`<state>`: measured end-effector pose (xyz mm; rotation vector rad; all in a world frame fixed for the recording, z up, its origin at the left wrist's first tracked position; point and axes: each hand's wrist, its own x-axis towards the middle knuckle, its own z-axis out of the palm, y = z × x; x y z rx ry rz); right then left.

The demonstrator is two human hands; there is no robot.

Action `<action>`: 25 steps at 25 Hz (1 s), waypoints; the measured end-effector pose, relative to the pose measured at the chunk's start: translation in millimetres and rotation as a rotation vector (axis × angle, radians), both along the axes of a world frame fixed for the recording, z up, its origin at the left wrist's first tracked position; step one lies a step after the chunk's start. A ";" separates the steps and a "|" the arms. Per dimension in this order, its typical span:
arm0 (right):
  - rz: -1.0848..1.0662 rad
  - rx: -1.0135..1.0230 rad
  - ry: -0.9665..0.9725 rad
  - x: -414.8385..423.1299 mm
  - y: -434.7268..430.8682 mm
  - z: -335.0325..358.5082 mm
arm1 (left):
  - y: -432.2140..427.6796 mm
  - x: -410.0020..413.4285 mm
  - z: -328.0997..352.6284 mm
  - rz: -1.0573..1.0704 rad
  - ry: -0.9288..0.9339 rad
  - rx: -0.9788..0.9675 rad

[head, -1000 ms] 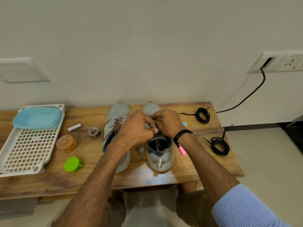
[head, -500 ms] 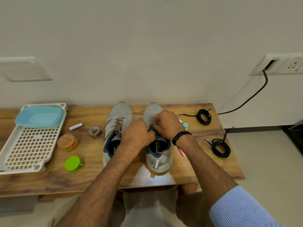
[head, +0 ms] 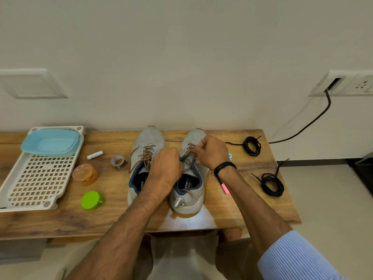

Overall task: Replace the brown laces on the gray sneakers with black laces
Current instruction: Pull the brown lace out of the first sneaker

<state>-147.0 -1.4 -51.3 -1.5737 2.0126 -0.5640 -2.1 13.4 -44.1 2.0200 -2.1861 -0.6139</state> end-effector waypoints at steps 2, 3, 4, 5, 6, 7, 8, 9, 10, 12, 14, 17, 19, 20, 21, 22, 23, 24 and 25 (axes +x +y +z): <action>0.189 -0.117 0.006 2.1 3.5 2.7 | 1.2 1.0 0.2 -0.006 0.000 -0.012; 0.281 -0.148 0.041 4.9 3.8 2.4 | 1.6 1.3 -0.1 -0.009 0.000 -0.021; 0.355 -0.171 0.100 7.3 3.3 1.4 | 2.0 1.7 -0.3 -0.011 0.000 -0.027; 0.396 -0.177 0.173 8.8 2.2 0.4 | 2.1 2.0 -0.2 -0.013 0.001 -0.031; 0.407 -0.185 0.236 8.5 0.4 -1.3 | 2.0 2.1 -0.3 -0.013 0.005 -0.029; 0.384 -0.187 0.258 7.1 -1.0 -1.5 | 1.9 2.1 -0.4 -0.010 0.009 -0.022; 0.338 -0.188 0.242 6.6 -1.8 -0.9 | 1.9 2.1 -0.4 -0.003 0.013 -0.014; 0.273 -0.182 0.208 7.6 -1.4 0.2 | 2.0 1.6 -0.5 0.006 0.016 -0.011; 0.199 -0.176 0.179 9.5 -0.8 0.5 | 1.6 0.4 -0.5 0.012 0.015 -0.007; 0.006 -0.162 0.134 15.3 2.7 -0.1 | 0.4 -2.6 -1.1 0.000 0.005 -0.010; -0.154 -0.185 0.097 17.4 3.9 -1.1 | 2.2 -3.8 -0.3 -0.020 -0.005 -0.027; -0.144 -0.251 0.079 11.5 -0.4 -2.6 | 8.7 -3.4 5.5 -0.051 -0.041 -0.068; 0.083 -0.242 0.003 8.6 -2.8 -3.7 | 13.1 -2.5 7.9 -0.067 -0.075 -0.092; 0.212 -0.225 -0.014 7.8 -3.4 -4.4 | 14.5 -1.7 8.9 -0.076 -0.091 -0.100; 0.320 -0.214 0.010 6.6 -4.5 -5.8 | 15.5 -0.9 10.5 -0.084 -0.103 -0.105; 0.393 -0.201 0.055 4.1 -6.7 -8.2 | 15.8 -0.6 12.2 -0.094 -0.114 -0.105; 0.439 -0.180 0.087 1.0 -7.9 -8.6 | 16.0 -0.7 13.6 -0.105 -0.127 -0.099; 0.464 -0.142 0.093 -2.1 -9.9 -10.7 | 16.3 -1.4 14.4 -0.119 -0.143 -0.092; 0.469 -0.112 0.094 -3.9 -10.4 -12.1 | 16.8 -2.4 15.2 -0.133 -0.160 -0.094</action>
